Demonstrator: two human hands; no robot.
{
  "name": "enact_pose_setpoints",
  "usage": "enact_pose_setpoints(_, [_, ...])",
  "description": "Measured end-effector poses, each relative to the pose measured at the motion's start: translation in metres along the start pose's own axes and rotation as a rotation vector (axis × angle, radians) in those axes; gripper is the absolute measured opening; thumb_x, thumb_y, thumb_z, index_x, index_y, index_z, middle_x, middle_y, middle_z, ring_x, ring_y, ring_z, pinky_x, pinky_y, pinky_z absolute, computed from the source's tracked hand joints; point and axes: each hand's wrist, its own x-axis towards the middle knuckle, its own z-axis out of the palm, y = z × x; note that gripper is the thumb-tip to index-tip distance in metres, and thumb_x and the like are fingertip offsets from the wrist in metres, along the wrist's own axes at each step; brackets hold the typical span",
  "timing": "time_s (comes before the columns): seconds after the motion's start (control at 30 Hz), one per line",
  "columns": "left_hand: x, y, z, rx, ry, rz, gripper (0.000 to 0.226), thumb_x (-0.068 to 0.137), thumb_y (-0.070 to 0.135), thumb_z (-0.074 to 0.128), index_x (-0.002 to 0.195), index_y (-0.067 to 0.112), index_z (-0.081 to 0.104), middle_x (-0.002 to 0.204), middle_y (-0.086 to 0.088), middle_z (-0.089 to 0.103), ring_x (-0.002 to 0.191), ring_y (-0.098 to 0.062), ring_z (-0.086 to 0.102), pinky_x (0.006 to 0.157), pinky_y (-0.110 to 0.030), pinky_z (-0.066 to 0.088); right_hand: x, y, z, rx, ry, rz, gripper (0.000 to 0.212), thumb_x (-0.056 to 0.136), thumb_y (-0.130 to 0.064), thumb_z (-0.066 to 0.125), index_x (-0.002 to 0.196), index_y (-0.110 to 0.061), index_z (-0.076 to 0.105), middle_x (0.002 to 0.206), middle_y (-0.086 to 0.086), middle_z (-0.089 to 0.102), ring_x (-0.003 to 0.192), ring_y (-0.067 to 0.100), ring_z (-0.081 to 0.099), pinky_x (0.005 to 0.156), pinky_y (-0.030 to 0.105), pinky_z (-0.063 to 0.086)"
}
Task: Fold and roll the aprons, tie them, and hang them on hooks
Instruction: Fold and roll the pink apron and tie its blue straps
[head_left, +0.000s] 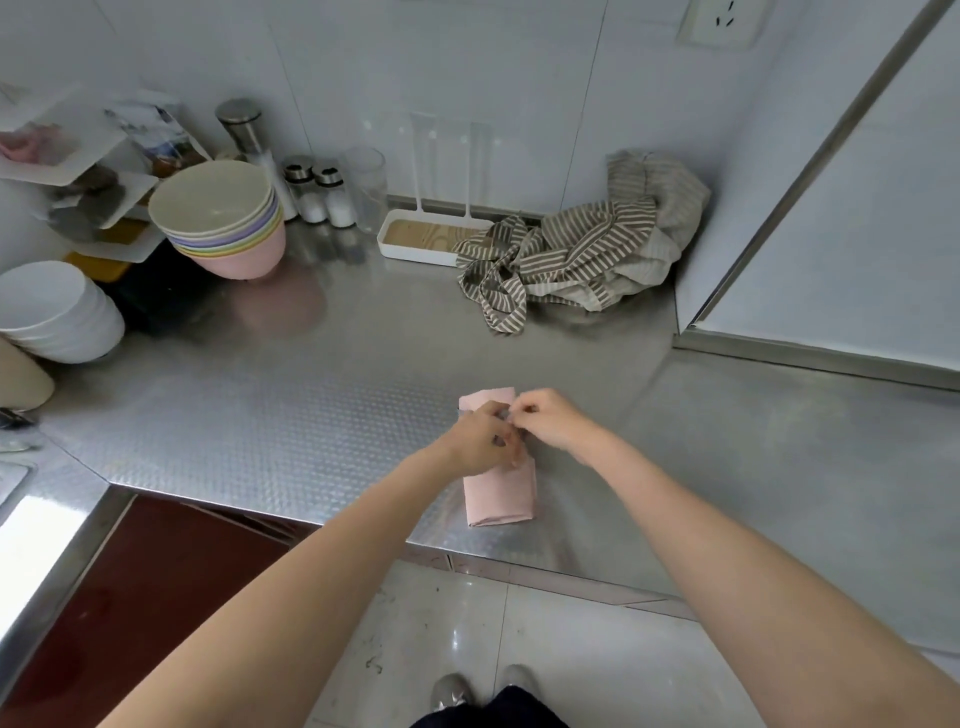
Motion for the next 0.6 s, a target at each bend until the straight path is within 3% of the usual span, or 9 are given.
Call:
enact_pose_setpoints(0.07, [0.005, -0.002, 0.001, -0.034, -0.061, -0.006, 0.019, 0.089, 0.007, 0.058, 0.102, 0.004, 0.071, 0.116, -0.013, 0.05, 0.106, -0.026, 0.051, 0.066, -0.007, 0.034, 0.004, 0.003, -0.001, 0.19, -0.021, 0.047, 0.021, 0.088, -0.001, 0.054, 0.07, -0.007, 0.063, 0.074, 0.008, 0.057, 0.079, 0.022, 0.05, 0.073, 0.028, 0.039])
enact_pose_setpoints(0.1, [0.007, -0.002, 0.001, -0.047, -0.096, -0.028, 0.019, 0.09, 0.009, 0.058, 0.102, 0.004, 0.072, 0.113, -0.015, 0.056, 0.101, -0.024, 0.052, 0.064, -0.006, 0.036, 0.005, 0.006, -0.003, 0.241, -0.02, 0.056, 0.024, 0.089, -0.001, 0.053, 0.068, -0.011, 0.061, 0.073, 0.008, 0.058, 0.077, 0.022, 0.05, 0.073, 0.03, 0.038])
enact_pose_setpoints(0.2, [0.014, 0.007, 0.0, -0.106, -0.19, -0.122, 0.023, 0.092, 0.02, 0.057, 0.1, 0.005, 0.072, 0.104, -0.014, 0.064, 0.088, -0.014, 0.049, 0.063, -0.007, 0.037, 0.005, 0.02, -0.01, 0.42, 0.063, 0.052, 0.027, 0.092, 0.001, 0.047, 0.07, -0.01, 0.059, 0.07, 0.008, 0.058, 0.069, 0.016, 0.051, 0.068, 0.023, 0.038])
enact_pose_setpoints(0.3, [0.025, 0.022, -0.011, -0.128, -0.219, -0.239, 0.022, 0.092, 0.03, 0.056, 0.095, 0.016, 0.073, 0.103, -0.005, 0.062, 0.095, -0.015, 0.051, 0.081, -0.017, 0.04, 0.007, 0.036, -0.018, 0.64, 0.098, 0.143, 0.027, 0.093, 0.003, 0.042, 0.074, -0.01, 0.055, 0.059, 0.005, 0.056, 0.054, 0.013, 0.054, 0.059, 0.022, 0.045])
enact_pose_setpoints(0.4, [0.035, 0.032, -0.019, -0.352, -0.322, -0.411, 0.021, 0.094, 0.033, 0.052, 0.09, 0.018, 0.066, 0.109, -0.004, 0.052, 0.097, -0.015, 0.043, 0.073, -0.023, 0.037, 0.009, 0.041, -0.021, 0.567, -0.003, 0.165, 0.034, 0.092, 0.009, 0.035, 0.077, -0.014, 0.055, 0.045, -0.005, 0.057, 0.037, 0.003, 0.048, 0.047, 0.017, 0.042])
enact_pose_setpoints(0.47, [0.044, 0.038, -0.021, -0.443, -0.326, -0.49, 0.032, 0.093, 0.033, 0.053, 0.115, 0.011, 0.061, 0.123, -0.007, 0.047, 0.109, -0.019, 0.042, 0.082, -0.031, 0.041, 0.014, 0.036, -0.025, 0.44, -0.083, 0.149, 0.042, 0.087, 0.015, 0.03, 0.076, -0.015, 0.056, 0.045, -0.005, 0.052, 0.034, 0.001, 0.041, 0.04, 0.012, 0.034])
enact_pose_setpoints(0.53, [0.052, 0.044, -0.022, -0.472, -0.322, -0.56, 0.046, 0.093, 0.032, 0.054, 0.131, 0.008, 0.048, 0.131, -0.011, 0.044, 0.114, -0.027, 0.042, 0.092, -0.042, 0.041, 0.019, 0.035, -0.03, 0.358, -0.142, 0.139, 0.047, 0.081, 0.02, 0.024, 0.075, -0.013, 0.056, 0.052, -0.001, 0.049, 0.041, 0.005, 0.04, 0.037, 0.011, 0.032])
enact_pose_setpoints(0.6, [0.057, 0.045, -0.022, -0.522, -0.296, -0.627, 0.042, 0.094, 0.032, 0.054, 0.128, 0.008, 0.048, 0.127, -0.014, 0.045, 0.113, -0.033, 0.042, 0.099, -0.049, 0.037, 0.021, 0.038, -0.035, 0.435, -0.22, 0.148, 0.041, 0.081, 0.022, 0.025, 0.077, -0.007, 0.053, 0.063, 0.005, 0.047, 0.052, 0.012, 0.04, 0.04, 0.013, 0.036])
